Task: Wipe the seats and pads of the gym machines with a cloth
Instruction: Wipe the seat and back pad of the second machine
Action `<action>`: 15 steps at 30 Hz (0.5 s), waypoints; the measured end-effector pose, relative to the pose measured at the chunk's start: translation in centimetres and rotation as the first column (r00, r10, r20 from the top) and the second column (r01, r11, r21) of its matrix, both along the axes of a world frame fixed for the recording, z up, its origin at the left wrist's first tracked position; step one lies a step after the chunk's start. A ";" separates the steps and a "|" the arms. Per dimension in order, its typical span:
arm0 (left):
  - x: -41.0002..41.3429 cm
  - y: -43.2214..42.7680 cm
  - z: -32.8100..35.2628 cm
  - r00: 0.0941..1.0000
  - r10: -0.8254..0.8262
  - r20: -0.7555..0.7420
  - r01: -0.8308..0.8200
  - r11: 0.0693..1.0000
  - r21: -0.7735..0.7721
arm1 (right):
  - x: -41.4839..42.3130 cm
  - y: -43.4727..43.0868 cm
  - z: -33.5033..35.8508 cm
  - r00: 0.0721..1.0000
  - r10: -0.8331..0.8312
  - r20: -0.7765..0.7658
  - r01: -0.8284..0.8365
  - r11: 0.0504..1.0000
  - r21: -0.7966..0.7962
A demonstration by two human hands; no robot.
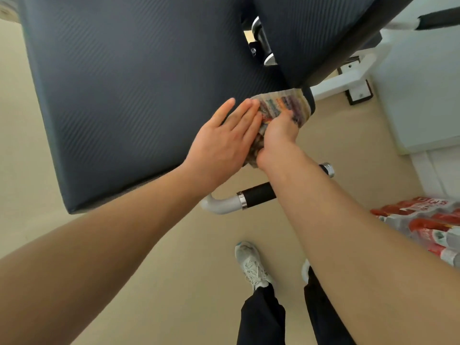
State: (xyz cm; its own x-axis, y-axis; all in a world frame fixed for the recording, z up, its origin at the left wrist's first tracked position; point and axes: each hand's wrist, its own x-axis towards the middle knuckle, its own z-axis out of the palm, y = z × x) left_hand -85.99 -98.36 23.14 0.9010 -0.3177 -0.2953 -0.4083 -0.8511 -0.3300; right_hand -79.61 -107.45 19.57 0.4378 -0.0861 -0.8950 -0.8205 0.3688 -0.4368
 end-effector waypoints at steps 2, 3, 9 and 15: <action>1.4 -1.5 -0.2 0.999 0.019 -0.044 -0.019 1.000 0.017 | 1.0 -0.6 -2.1 1.000 -0.008 0.020 0.009 0.998 -0.056; 1.5 -1.6 -0.3 0.998 0.017 -0.053 -0.016 1.000 0.012 | 1.4 -0.8 -3.1 1.000 0.023 0.020 -0.021 0.995 -0.094; -6.0 6.3 1.7 0.999 -0.034 0.005 0.034 0.999 -0.029 | -2.9 4.5 1.0 0.969 0.243 -0.041 -0.246 0.967 -0.074; -11.7 9.7 4.0 0.987 0.116 0.110 -0.110 0.992 -0.056 | -7.0 6.0 5.9 0.882 0.468 -0.049 -0.459 0.878 0.138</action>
